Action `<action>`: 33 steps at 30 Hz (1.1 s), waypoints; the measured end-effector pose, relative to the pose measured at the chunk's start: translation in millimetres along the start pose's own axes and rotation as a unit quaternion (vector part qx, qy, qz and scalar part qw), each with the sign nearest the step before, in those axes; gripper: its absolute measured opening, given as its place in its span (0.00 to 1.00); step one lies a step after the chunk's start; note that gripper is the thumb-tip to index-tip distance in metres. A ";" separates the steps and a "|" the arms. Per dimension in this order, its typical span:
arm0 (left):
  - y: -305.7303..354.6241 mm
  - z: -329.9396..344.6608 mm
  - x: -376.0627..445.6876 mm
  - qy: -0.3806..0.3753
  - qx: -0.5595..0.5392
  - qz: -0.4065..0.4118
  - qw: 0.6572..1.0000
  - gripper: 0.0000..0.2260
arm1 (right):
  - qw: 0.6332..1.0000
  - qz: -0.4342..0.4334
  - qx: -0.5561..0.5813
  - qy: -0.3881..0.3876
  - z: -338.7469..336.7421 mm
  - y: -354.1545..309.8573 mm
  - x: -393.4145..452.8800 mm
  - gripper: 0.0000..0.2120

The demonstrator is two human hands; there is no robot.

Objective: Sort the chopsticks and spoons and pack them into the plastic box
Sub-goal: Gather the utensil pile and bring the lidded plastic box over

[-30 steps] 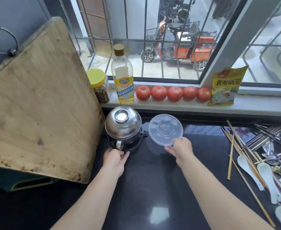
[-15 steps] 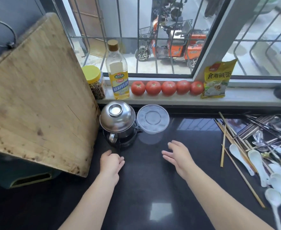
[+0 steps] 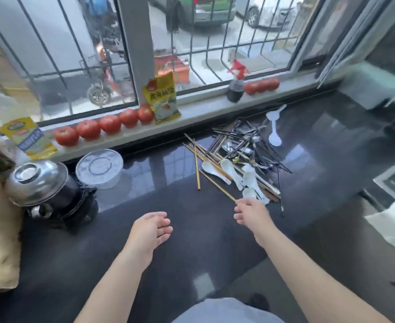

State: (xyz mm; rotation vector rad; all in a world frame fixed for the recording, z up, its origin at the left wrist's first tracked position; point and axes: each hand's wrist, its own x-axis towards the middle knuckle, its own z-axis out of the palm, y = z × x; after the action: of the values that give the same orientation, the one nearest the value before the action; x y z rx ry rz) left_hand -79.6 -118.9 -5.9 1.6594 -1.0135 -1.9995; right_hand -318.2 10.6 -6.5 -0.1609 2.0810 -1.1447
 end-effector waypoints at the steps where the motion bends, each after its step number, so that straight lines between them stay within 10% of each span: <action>1: -6.5 19.5 -6.0 -0.010 0.011 -0.002 1.000 0.10 | 1.000 -0.001 -0.016 0.005 -21.6 9.1 6.2 0.08; 9: -86.4 210.6 -23.5 -0.005 0.048 -0.077 0.996 0.05 | 0.998 0.030 -0.054 -0.013 -187.6 95.6 63.9 0.07; 17: -122.2 348.6 1.4 -0.027 0.125 -0.061 0.990 0.25 | 0.980 0.036 -0.141 -0.137 -268.0 116.0 101.2 0.07; 20: -107.3 365.9 18.1 -0.002 0.223 -0.031 0.974 0.34 | 0.966 -0.011 -0.201 -0.163 -264.2 94.2 129.0 0.05; 26: -62.1 320.0 50.4 0.195 0.334 0.130 0.913 0.18 | 0.928 -0.101 -0.331 -0.138 -250.9 32.0 204.5 0.10; 33: -6.6 266.4 144.7 0.282 0.372 0.057 0.882 0.31 | 0.862 -0.174 -0.471 -0.069 -238.5 -51.9 318.4 0.19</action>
State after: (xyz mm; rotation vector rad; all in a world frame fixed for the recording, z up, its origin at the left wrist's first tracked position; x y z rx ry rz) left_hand -368.6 -131.1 -96.6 2.2790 -1.6847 -0.9423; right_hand -715.3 3.6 -62.9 -1.0798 2.3556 -0.1699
